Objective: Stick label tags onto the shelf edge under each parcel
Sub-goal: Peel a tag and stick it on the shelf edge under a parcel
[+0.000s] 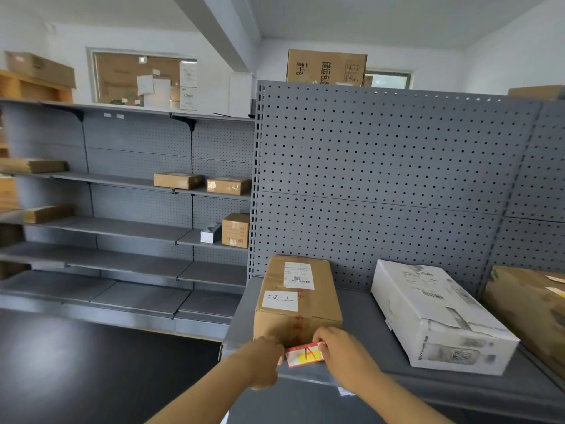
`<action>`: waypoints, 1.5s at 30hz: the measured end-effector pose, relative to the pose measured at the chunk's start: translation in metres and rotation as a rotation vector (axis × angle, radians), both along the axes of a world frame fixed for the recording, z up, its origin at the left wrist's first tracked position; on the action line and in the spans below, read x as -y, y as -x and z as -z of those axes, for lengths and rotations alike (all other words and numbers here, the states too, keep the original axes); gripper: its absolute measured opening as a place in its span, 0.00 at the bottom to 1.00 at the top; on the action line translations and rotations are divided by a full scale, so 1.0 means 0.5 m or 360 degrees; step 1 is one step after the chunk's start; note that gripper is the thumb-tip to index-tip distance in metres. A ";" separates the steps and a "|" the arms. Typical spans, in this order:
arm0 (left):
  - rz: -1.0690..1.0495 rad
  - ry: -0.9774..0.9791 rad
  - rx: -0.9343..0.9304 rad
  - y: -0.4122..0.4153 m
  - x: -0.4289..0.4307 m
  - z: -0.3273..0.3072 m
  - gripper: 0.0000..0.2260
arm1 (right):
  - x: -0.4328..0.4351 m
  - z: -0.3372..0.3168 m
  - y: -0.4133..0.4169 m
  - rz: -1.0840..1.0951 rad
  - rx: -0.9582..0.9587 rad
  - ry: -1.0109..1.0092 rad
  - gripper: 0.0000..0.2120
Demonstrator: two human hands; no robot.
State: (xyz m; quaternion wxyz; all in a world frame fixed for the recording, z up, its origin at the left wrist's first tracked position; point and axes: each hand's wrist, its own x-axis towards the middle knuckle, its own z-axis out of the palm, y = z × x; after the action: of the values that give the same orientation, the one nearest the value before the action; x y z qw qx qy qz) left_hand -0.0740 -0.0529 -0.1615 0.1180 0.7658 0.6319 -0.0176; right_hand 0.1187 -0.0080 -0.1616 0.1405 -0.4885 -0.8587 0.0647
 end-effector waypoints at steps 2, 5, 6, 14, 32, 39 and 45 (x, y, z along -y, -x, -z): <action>0.0004 0.0022 0.0020 0.007 0.001 -0.001 0.17 | 0.000 0.009 0.011 -0.0054 -0.0001 0.0030 0.09; -0.0057 0.0024 0.0102 0.020 0.005 -0.002 0.15 | -0.001 0.020 0.029 -0.0112 -0.0076 0.0064 0.13; -0.0092 0.0003 0.0113 0.026 0.006 -0.003 0.14 | -0.003 0.021 0.032 -0.0092 -0.0109 0.0063 0.14; -0.0151 -0.0066 0.0127 0.050 0.015 -0.020 0.12 | -0.013 0.036 0.028 -0.0118 -0.0032 0.0029 0.14; 0.0131 -0.0340 -0.0234 -0.214 -0.021 -0.198 0.15 | 0.027 -0.093 -0.198 -0.0091 0.0012 -0.0231 0.14; 0.0197 -0.0320 -0.0120 -0.414 -0.050 -0.218 0.12 | 0.036 -0.151 -0.420 0.0137 0.0025 -0.0191 0.13; 0.0325 -0.0312 -0.0039 -0.609 -0.089 -0.201 0.14 | 0.052 -0.163 -0.623 0.0265 0.0084 -0.0162 0.12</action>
State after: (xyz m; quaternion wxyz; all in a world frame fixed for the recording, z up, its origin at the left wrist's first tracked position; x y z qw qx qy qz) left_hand 0.2303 -0.0083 -0.0610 0.0325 0.8337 0.5508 0.0231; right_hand 0.4305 -0.0341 -0.0802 0.1475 -0.5519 -0.8207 -0.0037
